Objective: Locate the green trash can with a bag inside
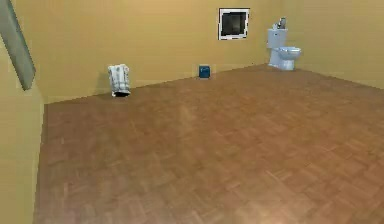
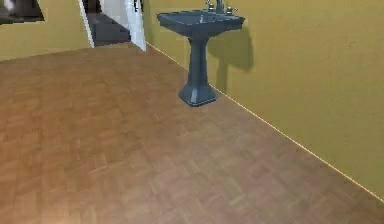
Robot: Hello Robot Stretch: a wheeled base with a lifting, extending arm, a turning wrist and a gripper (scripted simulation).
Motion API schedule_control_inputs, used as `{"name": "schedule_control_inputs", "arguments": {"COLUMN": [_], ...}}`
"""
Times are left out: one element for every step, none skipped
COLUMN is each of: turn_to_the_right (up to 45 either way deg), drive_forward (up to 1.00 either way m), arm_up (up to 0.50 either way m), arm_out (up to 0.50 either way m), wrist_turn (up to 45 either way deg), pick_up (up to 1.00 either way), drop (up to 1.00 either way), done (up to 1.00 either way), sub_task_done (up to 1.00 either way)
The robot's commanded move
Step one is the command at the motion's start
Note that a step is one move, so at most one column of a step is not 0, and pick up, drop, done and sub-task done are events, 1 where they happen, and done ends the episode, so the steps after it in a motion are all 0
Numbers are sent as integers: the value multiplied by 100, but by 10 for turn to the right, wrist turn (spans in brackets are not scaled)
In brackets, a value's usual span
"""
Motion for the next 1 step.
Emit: {"name": "schedule_control_inputs", "arguments": {"turn_to_the_right": [-300], "drive_forward": [0], "arm_up": [0], "arm_out": [0], "wrist_turn": [0], "pick_up": [0], "drop": [0], "done": [0], "sub_task_done": [0]}}
